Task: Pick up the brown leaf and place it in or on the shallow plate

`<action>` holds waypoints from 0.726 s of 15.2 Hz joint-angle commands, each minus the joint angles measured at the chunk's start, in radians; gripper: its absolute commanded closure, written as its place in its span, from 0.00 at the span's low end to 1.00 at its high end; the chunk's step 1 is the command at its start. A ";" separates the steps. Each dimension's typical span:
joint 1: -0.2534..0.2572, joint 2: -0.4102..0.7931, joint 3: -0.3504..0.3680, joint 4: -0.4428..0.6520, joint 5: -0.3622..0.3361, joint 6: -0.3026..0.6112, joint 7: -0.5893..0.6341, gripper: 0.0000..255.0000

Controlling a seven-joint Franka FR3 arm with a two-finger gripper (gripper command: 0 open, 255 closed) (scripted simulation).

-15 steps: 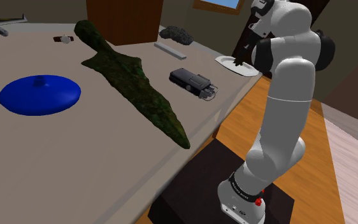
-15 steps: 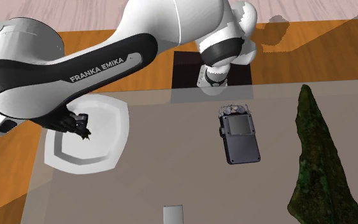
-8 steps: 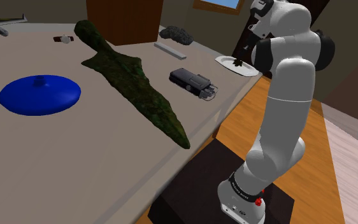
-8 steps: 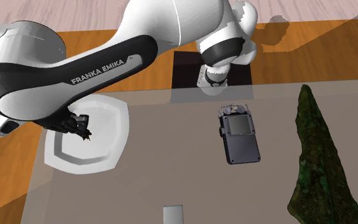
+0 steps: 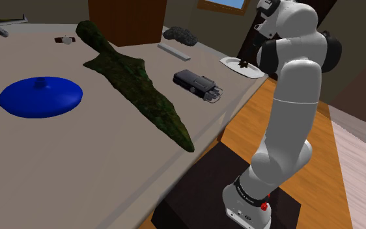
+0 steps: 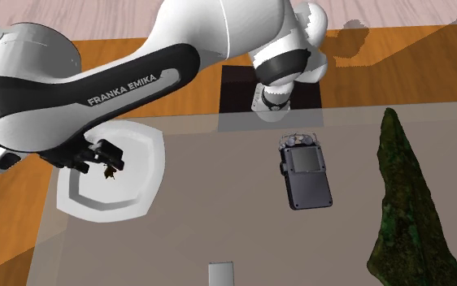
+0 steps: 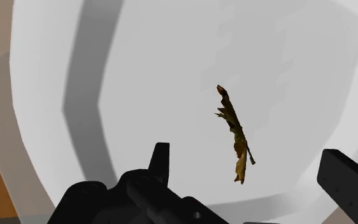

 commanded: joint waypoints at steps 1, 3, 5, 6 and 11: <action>-0.044 0.017 0.007 0.080 0.015 -0.062 0.006 0.00; -0.113 0.051 0.020 0.199 0.045 -0.144 0.017 0.00; -0.114 0.050 0.021 0.199 0.045 -0.144 0.018 0.00; -0.114 0.050 0.022 0.199 0.045 -0.144 0.018 0.00; -0.114 0.050 0.022 0.199 0.045 -0.144 0.018 0.00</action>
